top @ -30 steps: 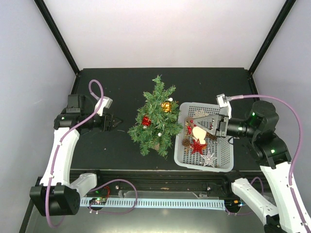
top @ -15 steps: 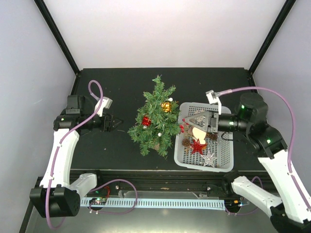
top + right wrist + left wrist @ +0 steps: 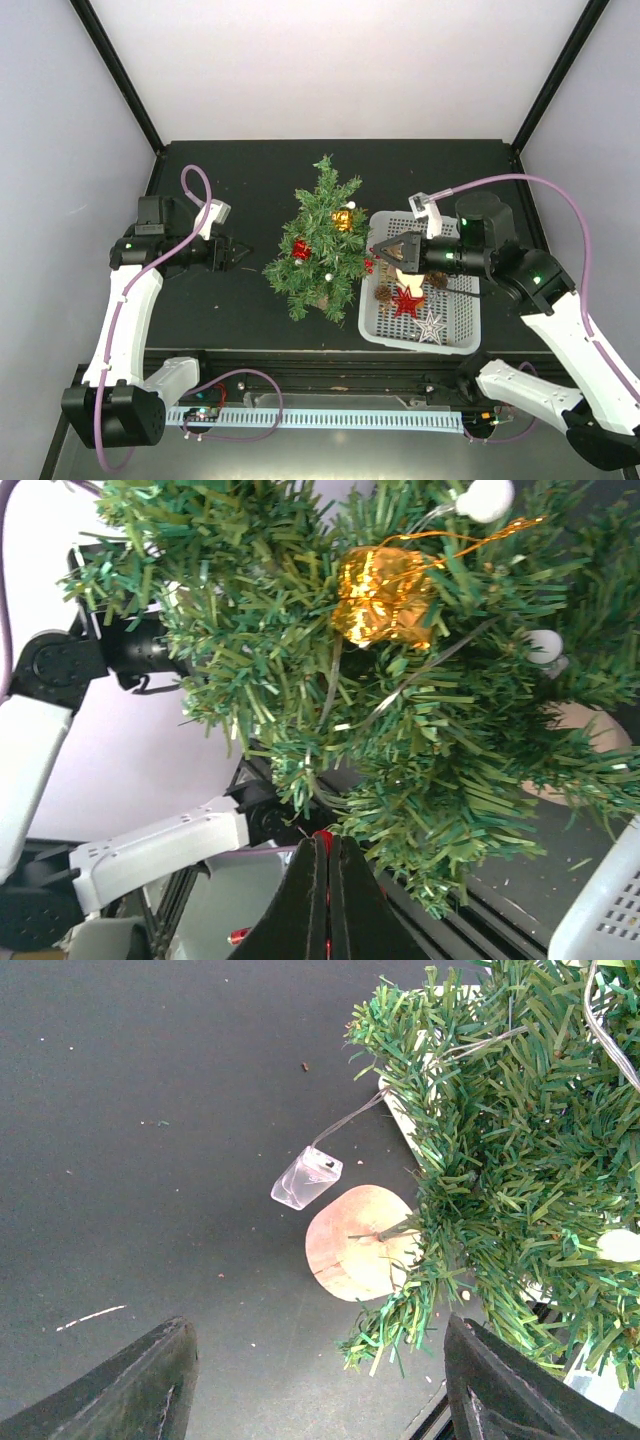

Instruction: Decorate the small christmas tree

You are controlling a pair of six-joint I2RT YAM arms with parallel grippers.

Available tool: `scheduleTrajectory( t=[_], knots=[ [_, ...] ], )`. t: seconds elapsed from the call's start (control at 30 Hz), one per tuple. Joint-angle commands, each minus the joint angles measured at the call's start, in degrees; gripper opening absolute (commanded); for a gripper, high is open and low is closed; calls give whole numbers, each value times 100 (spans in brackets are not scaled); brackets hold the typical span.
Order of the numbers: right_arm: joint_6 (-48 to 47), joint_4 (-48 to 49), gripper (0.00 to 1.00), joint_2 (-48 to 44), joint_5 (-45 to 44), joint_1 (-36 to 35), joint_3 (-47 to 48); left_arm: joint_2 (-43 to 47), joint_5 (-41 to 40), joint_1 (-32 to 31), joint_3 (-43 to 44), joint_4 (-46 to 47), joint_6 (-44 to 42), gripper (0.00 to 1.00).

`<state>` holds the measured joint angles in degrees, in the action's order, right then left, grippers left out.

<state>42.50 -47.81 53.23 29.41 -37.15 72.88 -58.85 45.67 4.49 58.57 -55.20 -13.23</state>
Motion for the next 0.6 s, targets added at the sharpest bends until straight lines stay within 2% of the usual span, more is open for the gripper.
scheduleTrajectory(
  t=[0.0,0.23,0.57],
  knots=[
    [111,-68,1,-32,-693,-164,137,10,9,30,-38,75,-8,68],
    [191,-99,1,348,-1441,-757,384,-36,-10,41,-62,133,33,69],
    [73,-31,1,795,-1734,-813,596,-57,-32,41,-65,148,39,69]
  ],
)
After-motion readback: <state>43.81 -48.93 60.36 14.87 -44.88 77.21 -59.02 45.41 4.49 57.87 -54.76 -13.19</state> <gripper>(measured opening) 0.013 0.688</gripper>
